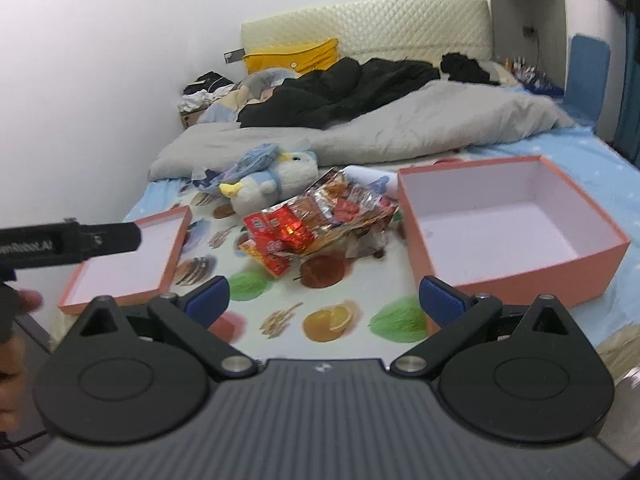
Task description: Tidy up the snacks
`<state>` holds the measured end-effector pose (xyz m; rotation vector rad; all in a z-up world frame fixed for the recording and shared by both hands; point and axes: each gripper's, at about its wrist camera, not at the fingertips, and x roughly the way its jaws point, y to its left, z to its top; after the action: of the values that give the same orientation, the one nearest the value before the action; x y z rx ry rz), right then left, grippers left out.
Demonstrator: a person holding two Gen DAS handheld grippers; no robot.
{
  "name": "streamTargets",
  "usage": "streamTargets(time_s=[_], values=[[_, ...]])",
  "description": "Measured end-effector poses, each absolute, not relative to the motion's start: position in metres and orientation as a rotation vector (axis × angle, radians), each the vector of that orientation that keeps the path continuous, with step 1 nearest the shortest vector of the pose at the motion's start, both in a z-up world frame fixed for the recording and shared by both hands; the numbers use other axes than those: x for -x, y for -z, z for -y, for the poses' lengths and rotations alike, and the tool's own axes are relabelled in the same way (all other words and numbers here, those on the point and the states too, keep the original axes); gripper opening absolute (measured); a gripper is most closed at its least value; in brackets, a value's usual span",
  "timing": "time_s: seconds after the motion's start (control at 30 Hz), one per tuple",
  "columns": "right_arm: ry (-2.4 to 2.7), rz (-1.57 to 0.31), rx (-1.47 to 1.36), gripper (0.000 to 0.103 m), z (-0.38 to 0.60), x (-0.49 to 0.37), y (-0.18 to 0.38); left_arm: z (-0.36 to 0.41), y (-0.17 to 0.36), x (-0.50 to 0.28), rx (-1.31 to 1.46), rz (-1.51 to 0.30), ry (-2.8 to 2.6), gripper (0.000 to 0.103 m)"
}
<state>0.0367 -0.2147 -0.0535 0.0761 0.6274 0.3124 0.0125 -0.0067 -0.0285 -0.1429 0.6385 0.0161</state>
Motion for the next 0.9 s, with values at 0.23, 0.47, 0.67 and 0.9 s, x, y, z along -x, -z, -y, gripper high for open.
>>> streamTargets(time_s=[0.23,0.47,0.67,0.9], values=[[-0.303,-0.646,-0.119,0.101,0.217,-0.041,0.061,0.012,0.040,-0.025,0.117,-0.658,0.012,0.103],[-0.323,-0.632,-0.164,0.101,0.219,-0.045,0.072,0.008,0.054,-0.045,0.103,-0.701,0.008,0.103],[-0.295,-0.627,-0.168,0.102,0.219,-0.062,0.078,0.008,0.061,-0.068,0.094,-0.722,0.025,0.103],[-0.281,-0.662,-0.191,0.102,0.214,-0.084,0.086,-0.001,0.068,-0.094,0.118,-0.757,0.030,0.103]])
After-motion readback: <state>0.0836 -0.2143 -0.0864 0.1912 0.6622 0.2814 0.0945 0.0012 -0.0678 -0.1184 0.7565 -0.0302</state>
